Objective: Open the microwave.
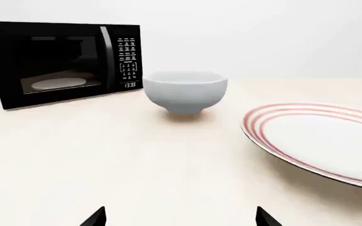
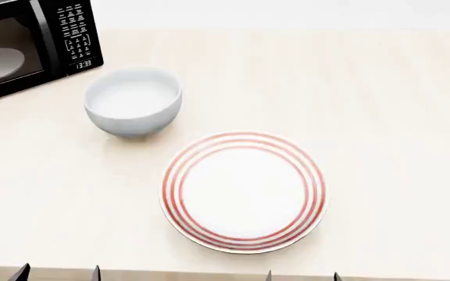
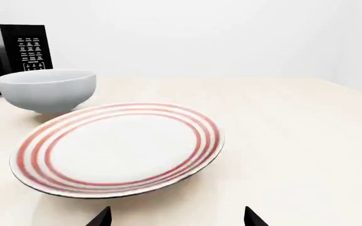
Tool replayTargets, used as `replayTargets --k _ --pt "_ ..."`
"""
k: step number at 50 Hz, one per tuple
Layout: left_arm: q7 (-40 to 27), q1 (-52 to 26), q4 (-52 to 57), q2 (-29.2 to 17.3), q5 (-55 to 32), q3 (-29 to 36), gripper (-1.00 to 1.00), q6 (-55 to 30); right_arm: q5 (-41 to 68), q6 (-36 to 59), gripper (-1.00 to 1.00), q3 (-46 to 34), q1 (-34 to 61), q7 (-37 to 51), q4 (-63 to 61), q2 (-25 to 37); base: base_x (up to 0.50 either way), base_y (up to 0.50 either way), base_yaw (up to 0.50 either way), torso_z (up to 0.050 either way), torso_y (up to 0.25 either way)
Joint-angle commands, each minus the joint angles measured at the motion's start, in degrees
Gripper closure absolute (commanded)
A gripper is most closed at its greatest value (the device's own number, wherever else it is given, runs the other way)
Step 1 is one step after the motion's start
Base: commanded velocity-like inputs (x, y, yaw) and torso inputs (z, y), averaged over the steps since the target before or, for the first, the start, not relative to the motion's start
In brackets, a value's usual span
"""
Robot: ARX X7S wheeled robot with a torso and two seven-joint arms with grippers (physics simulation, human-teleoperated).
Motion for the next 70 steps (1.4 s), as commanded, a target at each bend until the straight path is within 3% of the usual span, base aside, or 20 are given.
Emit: replayTargets --k 1,24,70 --pt "-1.60 0.52 0.39 -1.19 0.97 1.54 -1.00 1.80 0.56 0.51 -1.00 -1.05 -0.13 1.52 -0.33 0.89 0.00 0.00 0.00 0.000 0.000" --pt "-3.70 1.31 2.54 -4.18 -2.50 4.53 -1.00 3.54 1.04 -6.46 -1.00 -5.43 -2.15 4.94 -3.66 4.37 0.01 0.04 0.00 0.000 0.000" --pt "-6.96 0.76 1.35 -6.96 -4.18 8.36 -1.00 4.39 3.50 -7.41 -1.00 -9.26 -1.64 7.30 -2.91 7.31 0.16 0.44 0.00 0.000 0.000"
